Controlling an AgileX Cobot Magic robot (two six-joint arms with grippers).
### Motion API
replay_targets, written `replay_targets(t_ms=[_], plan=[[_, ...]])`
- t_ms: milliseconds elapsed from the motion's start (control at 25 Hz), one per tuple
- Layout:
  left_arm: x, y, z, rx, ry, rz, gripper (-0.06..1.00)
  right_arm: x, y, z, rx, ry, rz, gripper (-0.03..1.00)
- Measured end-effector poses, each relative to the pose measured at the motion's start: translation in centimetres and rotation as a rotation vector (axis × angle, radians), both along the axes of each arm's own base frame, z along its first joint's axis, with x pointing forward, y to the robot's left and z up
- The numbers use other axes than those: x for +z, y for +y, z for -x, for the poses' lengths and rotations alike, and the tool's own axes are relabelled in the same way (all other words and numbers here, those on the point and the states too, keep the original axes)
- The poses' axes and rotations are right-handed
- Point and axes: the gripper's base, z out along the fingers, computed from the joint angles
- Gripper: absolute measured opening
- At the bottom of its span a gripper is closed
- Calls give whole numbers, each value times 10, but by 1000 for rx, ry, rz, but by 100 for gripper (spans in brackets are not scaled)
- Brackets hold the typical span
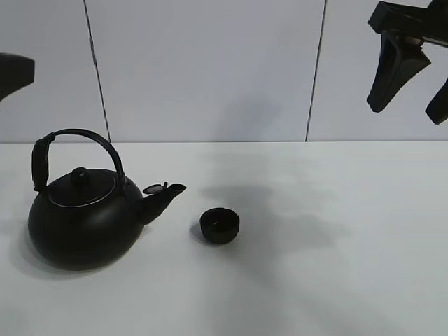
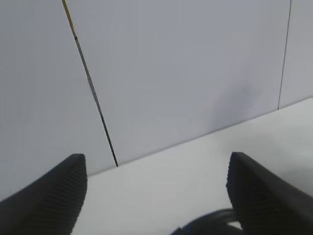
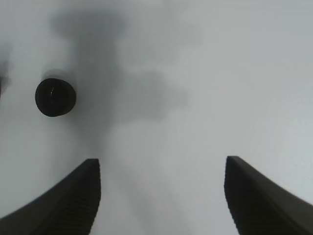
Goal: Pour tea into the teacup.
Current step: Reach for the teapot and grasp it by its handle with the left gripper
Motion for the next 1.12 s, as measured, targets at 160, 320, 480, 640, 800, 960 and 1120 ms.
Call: replay_targets(t_ms=[160,320,480,640,800,960,1120], plan=[[-19,5,12,7,1,3,57,0,0,0,0,0,0,49],[-41,5,9,13,24,-13,57,0,0,0,0,-2,0,49],[-58,2,-1,19,9,-18,57,0,0,0,0,-2,0,49],[-75,-1,-8,23,8,-20,57,0,0,0,0,-2,0,49],[-99,-2,-11,31,112,-30,57,0,0,0,0,-2,0,49],[-101,0,-14,62,121,-23,57,0,0,0,-1,-3,0,49],[-96,-1,-21,79,96,-8,57,0,0,0,-1,-5,-1,49]])
